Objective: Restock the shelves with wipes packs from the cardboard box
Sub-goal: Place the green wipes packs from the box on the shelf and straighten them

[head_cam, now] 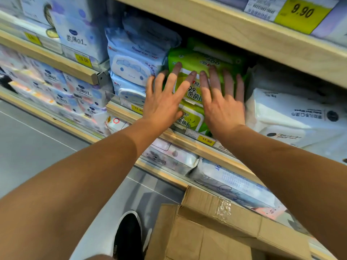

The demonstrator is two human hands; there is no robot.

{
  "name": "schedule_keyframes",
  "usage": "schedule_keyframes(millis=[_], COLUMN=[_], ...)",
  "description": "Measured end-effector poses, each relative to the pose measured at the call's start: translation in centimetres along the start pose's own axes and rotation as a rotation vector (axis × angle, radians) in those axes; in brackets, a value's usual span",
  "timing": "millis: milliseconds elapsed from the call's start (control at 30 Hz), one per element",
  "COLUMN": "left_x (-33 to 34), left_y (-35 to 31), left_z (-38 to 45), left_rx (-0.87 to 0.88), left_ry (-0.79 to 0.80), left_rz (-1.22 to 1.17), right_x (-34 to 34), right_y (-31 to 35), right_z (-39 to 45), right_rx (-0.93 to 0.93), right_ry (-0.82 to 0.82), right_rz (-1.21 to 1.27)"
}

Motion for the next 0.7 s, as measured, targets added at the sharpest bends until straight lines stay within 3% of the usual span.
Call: schedule_keyframes(millis=[300, 467, 700], left_x=[-1.9, -4.5, -9.1], left_y=[-0.1, -1.0, -10.0], left_z=[-0.2, -1.3, -2.7], left_rx=[0.023, 0.025, 0.153], left_ry=[0.026, 0.092, 0.065], left_rz=[-0.026, -0.064, -0.158], right_x=[-1.9, -5.4, -4.9], right_y=[-0.4, -2.1, -10.8], right_z=[0.0, -5.0, -14.1], right_rx=[-0.022, -0.018, 0.156], right_ry=[0.101, 0.002, 0.021], right_rz=[0.116, 0.316, 0.388])
Point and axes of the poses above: each hand's wrist, its own z-axis towards the middle knuckle, its own x-axis out of the palm, y = z × x, the point moved 6 cm from there along z, towards the middle knuckle
